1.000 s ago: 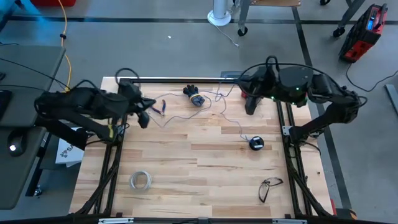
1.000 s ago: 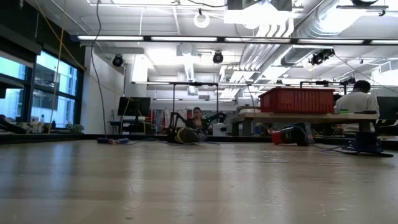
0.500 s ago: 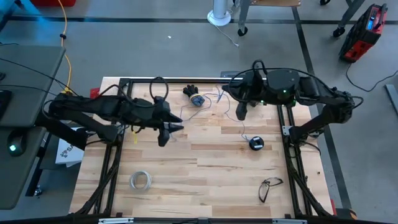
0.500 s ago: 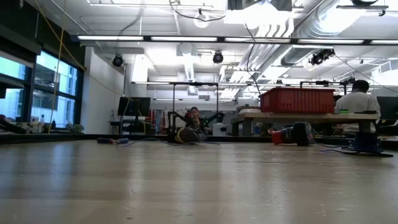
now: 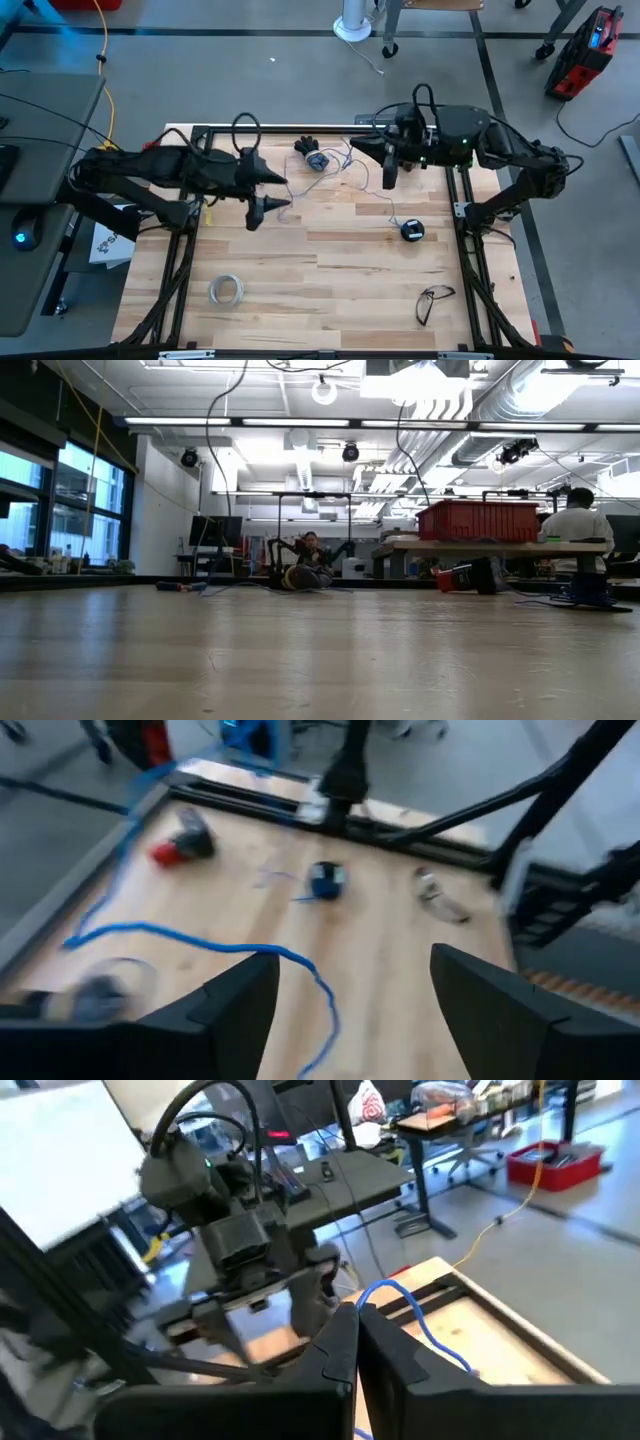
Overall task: Coil cords
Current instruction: Uncoil the blue wire from the black spool
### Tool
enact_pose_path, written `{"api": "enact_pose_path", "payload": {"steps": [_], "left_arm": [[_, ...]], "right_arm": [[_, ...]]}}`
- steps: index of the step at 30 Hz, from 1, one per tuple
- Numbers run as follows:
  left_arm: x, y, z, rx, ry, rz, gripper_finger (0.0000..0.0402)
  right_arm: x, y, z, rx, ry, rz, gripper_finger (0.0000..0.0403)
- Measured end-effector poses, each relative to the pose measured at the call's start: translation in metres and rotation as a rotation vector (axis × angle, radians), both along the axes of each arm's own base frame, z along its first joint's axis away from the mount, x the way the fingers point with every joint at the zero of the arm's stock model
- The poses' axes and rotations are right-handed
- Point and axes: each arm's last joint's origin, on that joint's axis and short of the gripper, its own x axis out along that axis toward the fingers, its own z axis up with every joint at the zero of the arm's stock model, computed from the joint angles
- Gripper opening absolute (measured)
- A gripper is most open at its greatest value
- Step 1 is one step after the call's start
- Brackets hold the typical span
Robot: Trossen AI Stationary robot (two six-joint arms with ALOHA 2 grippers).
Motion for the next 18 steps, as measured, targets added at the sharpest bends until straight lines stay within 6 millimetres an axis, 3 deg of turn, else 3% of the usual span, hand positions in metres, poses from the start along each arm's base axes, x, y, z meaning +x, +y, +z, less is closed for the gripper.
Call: {"api": "enact_pose_path", "payload": {"steps": [11, 15, 18], "left_arm": [[-0.032, 0.009, 0.004, 0.493, 0.293, 0.120, 0.0253], [-0.034, 0.009, 0.003, 0.576, 0.335, 0.132, 0.0253], [-0.028, 0.008, 0.009, 0.487, 0.227, 0.178, 0.0253]], "right_arm": [[-0.009, -0.001, -0.002, 0.049, 0.043, 0.035, 0.0000], [-0.011, -0.001, -0.004, 0.047, 0.072, 0.030, 0.0000], [-0.011, -0.001, -0.004, 0.058, 0.061, 0.017, 0.0000]]}}
